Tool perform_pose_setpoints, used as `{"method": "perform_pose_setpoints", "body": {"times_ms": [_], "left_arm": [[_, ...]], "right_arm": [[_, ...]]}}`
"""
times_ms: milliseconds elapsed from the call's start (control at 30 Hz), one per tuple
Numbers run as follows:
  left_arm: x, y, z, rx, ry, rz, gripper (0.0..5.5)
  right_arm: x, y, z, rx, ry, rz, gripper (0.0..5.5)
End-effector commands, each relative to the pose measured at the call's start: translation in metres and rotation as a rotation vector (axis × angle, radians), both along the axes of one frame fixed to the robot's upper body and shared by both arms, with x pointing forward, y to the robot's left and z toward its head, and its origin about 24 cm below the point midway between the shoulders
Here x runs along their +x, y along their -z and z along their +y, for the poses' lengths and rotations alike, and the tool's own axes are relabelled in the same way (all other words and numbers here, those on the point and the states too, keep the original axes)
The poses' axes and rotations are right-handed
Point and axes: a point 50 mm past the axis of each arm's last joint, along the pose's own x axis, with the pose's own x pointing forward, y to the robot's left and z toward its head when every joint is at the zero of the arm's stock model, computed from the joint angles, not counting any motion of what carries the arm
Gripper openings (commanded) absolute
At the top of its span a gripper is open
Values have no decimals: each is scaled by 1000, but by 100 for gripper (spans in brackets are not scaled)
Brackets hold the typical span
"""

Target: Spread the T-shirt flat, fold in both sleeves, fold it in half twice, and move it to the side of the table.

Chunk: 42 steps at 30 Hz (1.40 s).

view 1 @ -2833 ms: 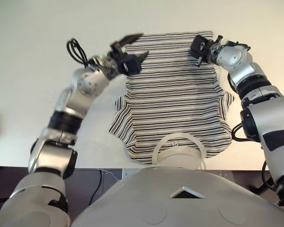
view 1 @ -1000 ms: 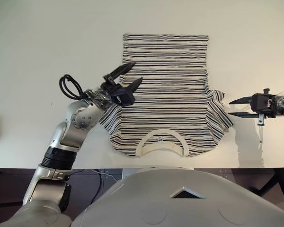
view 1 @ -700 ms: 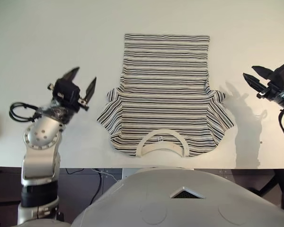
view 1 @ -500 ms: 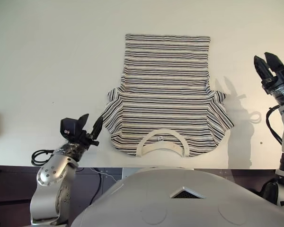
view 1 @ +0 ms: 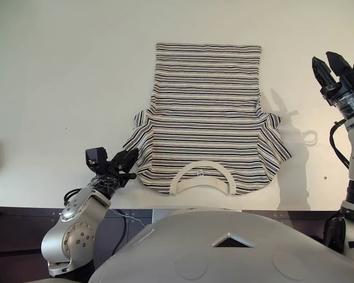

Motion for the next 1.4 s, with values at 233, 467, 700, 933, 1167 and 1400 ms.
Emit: {"method": "perform_pose_setpoints", "body": {"times_ms": [233,467,700,933,1167,1400], "left_arm": [[6,5,15,16,-69,39,31],[10,-17,22,91,40,-52,12],[17,-45,-5,229,270,-230,12],[20,-49,-37,288,544,-253,12],[28,-38,-59,387,806,-274,12],[31,-24,-64,445,948,-243,12]], "right_arm": [[-1,7,5,-27,-5,0,161],[-6,16,10,-41,-9,12,161],[-6,19,12,-36,-17,23,161],[-3,24,17,-31,-30,36,161],[4,26,24,-18,-49,37,161],[11,26,27,-21,-69,34,161]]}}
